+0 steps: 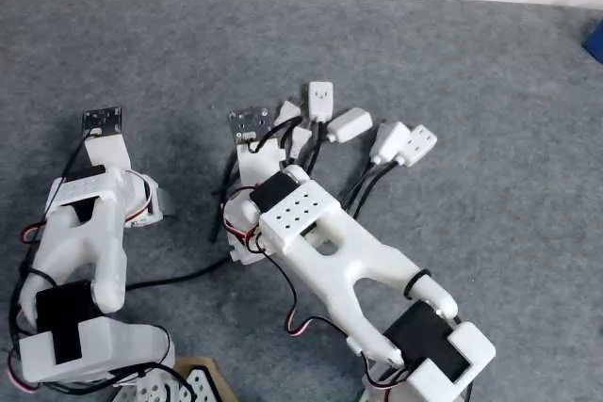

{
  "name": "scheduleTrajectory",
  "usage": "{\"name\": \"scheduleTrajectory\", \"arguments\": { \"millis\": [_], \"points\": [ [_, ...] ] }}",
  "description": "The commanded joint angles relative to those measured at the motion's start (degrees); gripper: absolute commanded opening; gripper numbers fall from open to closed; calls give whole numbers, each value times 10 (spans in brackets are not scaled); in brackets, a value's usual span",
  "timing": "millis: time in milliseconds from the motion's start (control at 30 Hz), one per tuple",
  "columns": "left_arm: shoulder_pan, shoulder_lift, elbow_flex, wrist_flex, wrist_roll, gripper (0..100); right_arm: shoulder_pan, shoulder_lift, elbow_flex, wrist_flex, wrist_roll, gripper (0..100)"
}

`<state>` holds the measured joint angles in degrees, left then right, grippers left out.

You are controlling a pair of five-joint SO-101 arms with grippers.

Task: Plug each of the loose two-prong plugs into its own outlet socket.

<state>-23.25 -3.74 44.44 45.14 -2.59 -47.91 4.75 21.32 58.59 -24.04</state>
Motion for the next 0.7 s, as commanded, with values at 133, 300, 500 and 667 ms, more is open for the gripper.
{"name": "scheduleTrajectory", "arguments": {
  "millis": [133, 300, 500, 667],
  "points": [
    [-5, -15, -9, -6, 4, 271, -16, 23, 11, 4, -1, 6],
    [-5, -15, -9, -6, 4, 271, -41, 24, 53, -31, 40, 6],
    [-5, -15, -9, -6, 4, 271, -45, 22, 58, -29, 42, 6],
    [-5, -15, -9, -7, 4, 271, -46, 18, 49, -5, 75, 10]
  ]
}}
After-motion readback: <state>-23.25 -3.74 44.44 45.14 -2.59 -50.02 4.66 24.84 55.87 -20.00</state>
